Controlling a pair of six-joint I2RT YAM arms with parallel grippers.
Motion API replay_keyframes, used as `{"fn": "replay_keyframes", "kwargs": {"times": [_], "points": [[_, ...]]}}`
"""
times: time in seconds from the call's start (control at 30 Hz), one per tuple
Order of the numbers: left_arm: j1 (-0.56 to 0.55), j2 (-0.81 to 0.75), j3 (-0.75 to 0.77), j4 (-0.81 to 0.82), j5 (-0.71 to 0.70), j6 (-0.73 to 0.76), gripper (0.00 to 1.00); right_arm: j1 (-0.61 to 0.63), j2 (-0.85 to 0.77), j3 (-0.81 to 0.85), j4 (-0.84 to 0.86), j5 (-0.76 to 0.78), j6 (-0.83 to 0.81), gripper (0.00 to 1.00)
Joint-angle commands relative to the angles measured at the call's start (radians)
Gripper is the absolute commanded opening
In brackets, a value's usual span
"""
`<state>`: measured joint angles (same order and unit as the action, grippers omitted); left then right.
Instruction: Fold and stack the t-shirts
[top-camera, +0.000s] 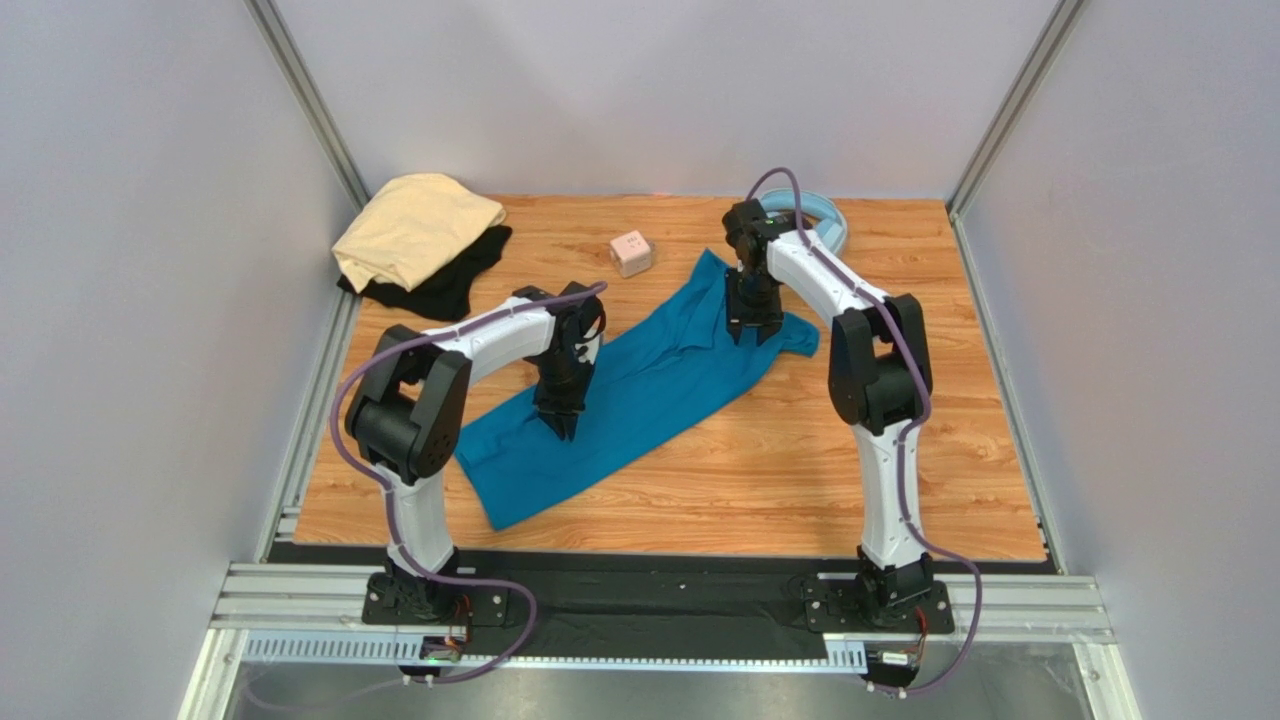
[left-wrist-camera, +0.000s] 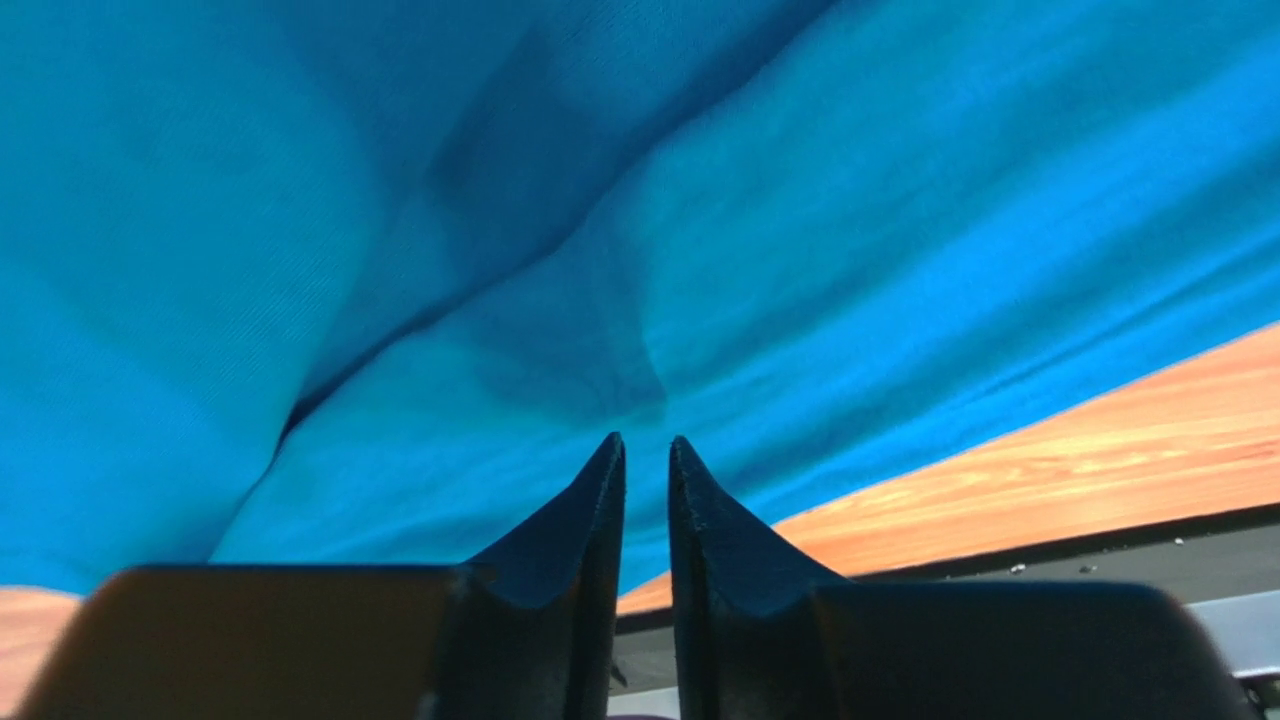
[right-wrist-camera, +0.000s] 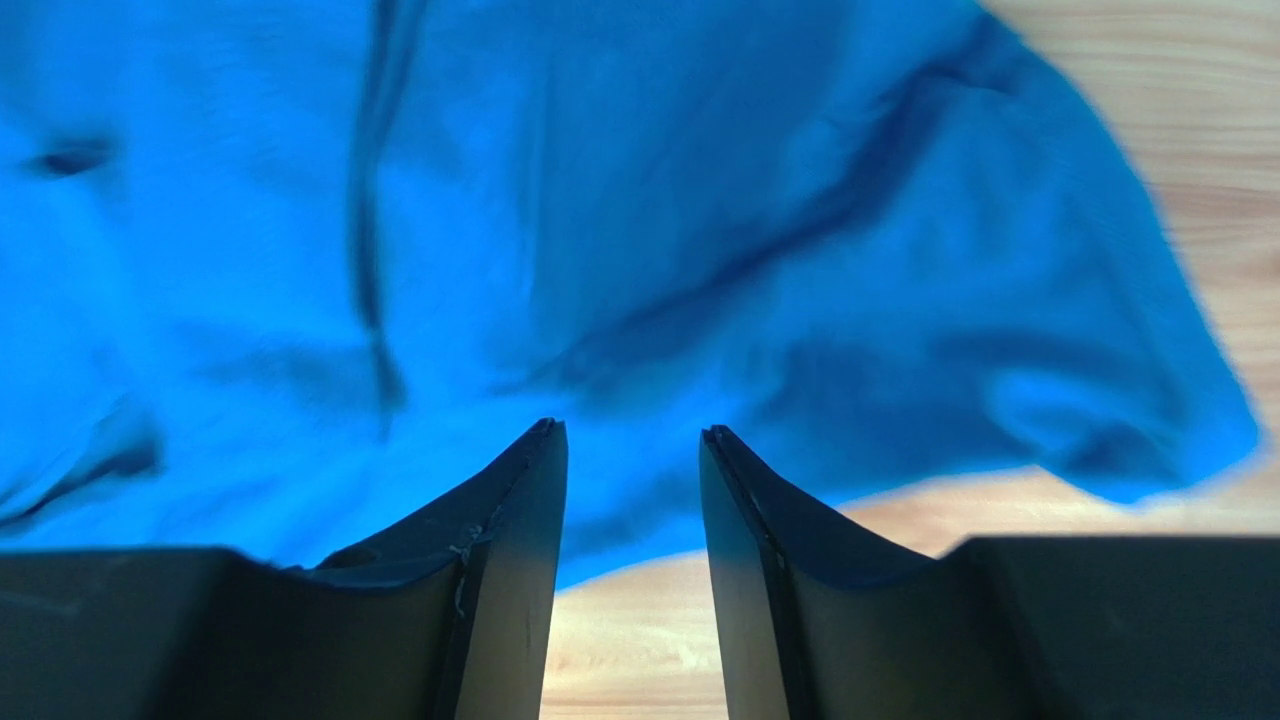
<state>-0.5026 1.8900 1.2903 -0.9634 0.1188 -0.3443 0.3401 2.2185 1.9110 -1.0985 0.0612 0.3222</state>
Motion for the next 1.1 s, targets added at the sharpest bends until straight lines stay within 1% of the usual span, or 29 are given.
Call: {"fn": "replay_keyframes", "kwargs": {"times": [0.0,0.1,0.13,0.17,0.2,0.23,0.27,0.3,0.37,0.43,0.57,0.6,0.63,0.8,0.93,1.03,1.07], "points": [[-0.004,0.012,-0.034,0.043,0.053,0.008,0.18,0.013,0.102,0.058,-0.021,-0.002,0.009,0.42],[-0.004,-0.008,-0.078,0.052,0.091,-0.005,0.16,0.017,0.192,0.123,-0.096,0.015,0.015,0.41],[-0.004,-0.017,-0.094,0.057,0.105,-0.015,0.14,0.022,0.213,0.16,-0.134,0.014,0.018,0.39],[-0.004,-0.026,-0.123,0.069,0.111,-0.021,0.12,0.023,0.234,0.172,-0.15,0.015,0.018,0.34],[-0.004,-0.043,-0.138,0.074,0.117,-0.025,0.09,0.027,0.26,0.18,-0.161,0.015,0.018,0.16],[-0.005,-0.048,-0.149,0.075,0.133,-0.033,0.08,0.033,0.271,0.186,-0.173,0.019,0.02,0.09],[-0.008,-0.051,-0.172,0.08,0.139,-0.035,0.06,0.036,0.277,0.183,-0.175,0.014,0.017,0.06],[-0.013,-0.055,-0.181,0.08,0.143,-0.038,0.04,0.037,0.282,0.181,-0.175,0.006,0.015,0.01],[-0.031,-0.06,-0.198,0.077,0.15,-0.038,0.0,0.043,0.287,0.175,-0.164,-0.02,0.015,0.0],[-0.051,-0.074,-0.21,0.078,0.156,-0.05,0.0,0.045,0.29,0.178,-0.15,-0.023,0.014,0.0],[-0.126,-0.08,-0.22,0.08,0.17,-0.061,0.0,0.045,0.314,0.245,-0.13,-0.034,0.0,0.0],[-0.14,-0.074,-0.217,0.081,0.177,-0.062,0.0,0.046,0.319,0.256,-0.107,-0.046,-0.012,0.0],[-0.154,-0.066,-0.214,0.081,0.188,-0.062,0.0,0.045,0.326,0.266,-0.094,-0.093,-0.015,0.0],[-0.272,0.007,-0.154,0.057,0.212,-0.056,0.0,0.046,0.388,0.38,-0.077,-0.123,0.005,0.0],[-0.352,0.046,-0.096,0.055,0.242,-0.07,0.0,0.045,0.388,0.393,-0.009,-0.167,0.002,0.0],[-0.385,0.104,-0.03,0.051,0.252,-0.07,0.0,0.045,0.394,0.402,0.046,-0.179,-0.002,0.0],[-0.392,0.136,-0.011,0.051,0.258,-0.07,0.0,0.045,0.392,0.405,0.054,-0.184,-0.002,0.04]]}}
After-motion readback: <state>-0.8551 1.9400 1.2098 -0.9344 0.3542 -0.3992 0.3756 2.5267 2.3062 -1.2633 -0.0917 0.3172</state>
